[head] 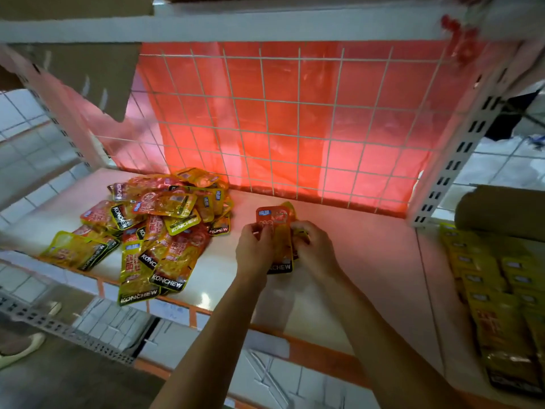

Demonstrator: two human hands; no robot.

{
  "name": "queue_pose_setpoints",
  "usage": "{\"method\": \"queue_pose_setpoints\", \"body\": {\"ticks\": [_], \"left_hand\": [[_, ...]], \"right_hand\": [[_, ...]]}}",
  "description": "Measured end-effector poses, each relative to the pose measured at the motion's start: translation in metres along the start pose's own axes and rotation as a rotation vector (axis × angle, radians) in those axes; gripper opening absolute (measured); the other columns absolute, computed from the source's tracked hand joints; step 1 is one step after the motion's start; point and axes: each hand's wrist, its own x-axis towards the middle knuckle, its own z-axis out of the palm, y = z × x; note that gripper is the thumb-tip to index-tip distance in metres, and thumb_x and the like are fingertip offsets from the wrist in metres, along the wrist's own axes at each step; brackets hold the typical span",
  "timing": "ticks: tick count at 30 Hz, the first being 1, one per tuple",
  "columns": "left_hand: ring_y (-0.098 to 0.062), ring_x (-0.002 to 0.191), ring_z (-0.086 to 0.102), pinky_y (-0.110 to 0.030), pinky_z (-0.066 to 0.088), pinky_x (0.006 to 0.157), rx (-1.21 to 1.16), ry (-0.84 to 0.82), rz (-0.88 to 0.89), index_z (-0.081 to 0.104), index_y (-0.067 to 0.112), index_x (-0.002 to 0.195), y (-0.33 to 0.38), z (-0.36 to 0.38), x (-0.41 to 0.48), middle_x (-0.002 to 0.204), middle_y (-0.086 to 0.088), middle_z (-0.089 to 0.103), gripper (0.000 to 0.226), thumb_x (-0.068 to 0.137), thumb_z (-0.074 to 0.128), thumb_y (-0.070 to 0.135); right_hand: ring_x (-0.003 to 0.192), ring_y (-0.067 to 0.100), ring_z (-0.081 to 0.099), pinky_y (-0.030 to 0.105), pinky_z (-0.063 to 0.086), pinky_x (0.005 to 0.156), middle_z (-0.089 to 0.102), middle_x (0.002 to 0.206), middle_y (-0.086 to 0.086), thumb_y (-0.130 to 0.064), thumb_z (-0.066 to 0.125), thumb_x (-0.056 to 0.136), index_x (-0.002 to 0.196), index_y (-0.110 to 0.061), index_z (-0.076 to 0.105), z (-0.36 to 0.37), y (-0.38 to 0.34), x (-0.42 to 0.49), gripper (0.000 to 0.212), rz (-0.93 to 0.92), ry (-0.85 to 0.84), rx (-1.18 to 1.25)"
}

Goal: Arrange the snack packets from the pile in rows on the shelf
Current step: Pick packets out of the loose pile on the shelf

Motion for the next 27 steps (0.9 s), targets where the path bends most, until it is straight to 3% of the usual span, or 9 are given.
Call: {"method": "queue_pose_setpoints", "body": {"ticks": [3, 7, 10, 12, 15, 18, 20, 23, 27], "left_hand": [[-0.030, 0.096, 0.067, -0.049, 0.056, 0.085, -0.086, -0.077, -0.047, 0.057, 0.016, 0.109, 0.002, 0.014, -0.013, 0.108, -0.011, 0.068, 0.016, 0.097, 0.053, 0.025], [-0.031, 0.091, 0.069, -0.047, 0.056, 0.085, -0.207, -0.267, -0.053, 0.065, 0.011, 0.107, 0.008, 0.036, -0.041, 0.102, -0.015, 0.071, 0.015, 0.096, 0.055, 0.017], [-0.032, 0.090, 0.069, -0.045, 0.056, 0.084, -0.217, -0.310, 0.008, 0.068, 0.012, 0.096, 0.011, 0.057, -0.062, 0.099, -0.016, 0.071, 0.011, 0.095, 0.056, 0.014], [-0.031, 0.087, 0.067, -0.044, 0.055, 0.081, -0.263, -0.313, 0.014, 0.069, 0.011, 0.088, 0.011, 0.072, -0.074, 0.094, -0.015, 0.072, 0.016, 0.095, 0.055, 0.013], [-0.020, 0.072, 0.064, -0.031, 0.057, 0.068, -0.316, -0.306, 0.022, 0.070, 0.012, 0.080, 0.009, 0.093, -0.091, 0.075, -0.004, 0.072, 0.017, 0.092, 0.059, 0.007], [-0.022, 0.076, 0.064, -0.038, 0.056, 0.074, -0.256, -0.298, 0.037, 0.069, 0.013, 0.084, 0.002, 0.113, -0.109, 0.081, -0.007, 0.072, 0.013, 0.087, 0.065, 0.001], [-0.023, 0.077, 0.065, -0.040, 0.057, 0.076, -0.207, -0.315, 0.053, 0.069, 0.017, 0.083, -0.004, 0.127, -0.124, 0.086, -0.007, 0.072, 0.017, 0.083, 0.068, 0.000], [-0.022, 0.078, 0.068, -0.039, 0.059, 0.073, -0.130, -0.354, 0.100, 0.070, 0.021, 0.079, -0.011, 0.147, -0.151, 0.082, 0.000, 0.073, 0.022, 0.079, 0.071, -0.001], [-0.022, 0.082, 0.070, -0.044, 0.059, 0.076, -0.008, -0.385, 0.165, 0.070, 0.025, 0.073, -0.021, 0.169, -0.184, 0.078, 0.007, 0.072, 0.022, 0.076, 0.075, 0.003]], "right_hand": [[0.092, 0.020, 0.064, 0.030, 0.052, 0.080, 0.069, 0.104, 0.007, -0.003, 0.052, 0.089, 0.102, -0.010, 0.068, -0.019, 0.004, -0.014, 0.022, 0.031, 0.073, 0.114], [0.087, 0.018, 0.066, 0.033, 0.053, 0.075, 0.069, 0.096, 0.004, -0.030, 0.059, 0.092, 0.097, -0.015, 0.065, -0.051, 0.010, -0.035, 0.017, 0.089, 0.147, 0.233], [0.083, 0.011, 0.063, 0.023, 0.051, 0.066, 0.065, 0.090, -0.005, -0.024, 0.065, 0.087, 0.097, -0.018, 0.062, -0.078, 0.019, -0.049, 0.012, 0.070, 0.211, 0.222], [0.079, 0.012, 0.064, 0.026, 0.053, 0.062, 0.065, 0.088, -0.003, -0.020, 0.064, 0.086, 0.089, -0.022, 0.062, -0.099, 0.027, -0.057, 0.004, 0.086, 0.282, 0.229], [0.074, 0.013, 0.063, 0.029, 0.051, 0.064, 0.066, 0.083, -0.002, -0.021, 0.062, 0.088, 0.081, -0.026, 0.059, -0.136, 0.038, -0.070, 0.009, 0.114, 0.397, 0.231], [0.063, 0.004, 0.056, 0.025, 0.045, 0.059, 0.060, 0.073, -0.005, -0.018, 0.059, 0.090, 0.076, -0.025, 0.056, -0.178, 0.048, -0.083, 0.016, 0.117, 0.510, 0.245], [0.066, 0.012, 0.054, 0.031, 0.044, 0.062, 0.058, 0.073, -0.002, -0.016, 0.057, 0.091, 0.076, -0.023, 0.056, -0.208, 0.053, -0.094, 0.016, 0.144, 0.575, 0.260], [0.081, 0.023, 0.061, 0.045, 0.052, 0.077, 0.065, 0.089, 0.008, -0.012, 0.057, 0.090, 0.091, -0.016, 0.059, -0.252, 0.061, -0.108, 0.004, 0.171, 0.654, 0.295], [0.094, 0.024, 0.065, 0.050, 0.053, 0.086, 0.067, 0.103, 0.006, -0.017, 0.058, 0.090, 0.102, -0.021, 0.059, -0.300, 0.073, -0.127, 0.013, 0.229, 0.720, 0.262]]}}
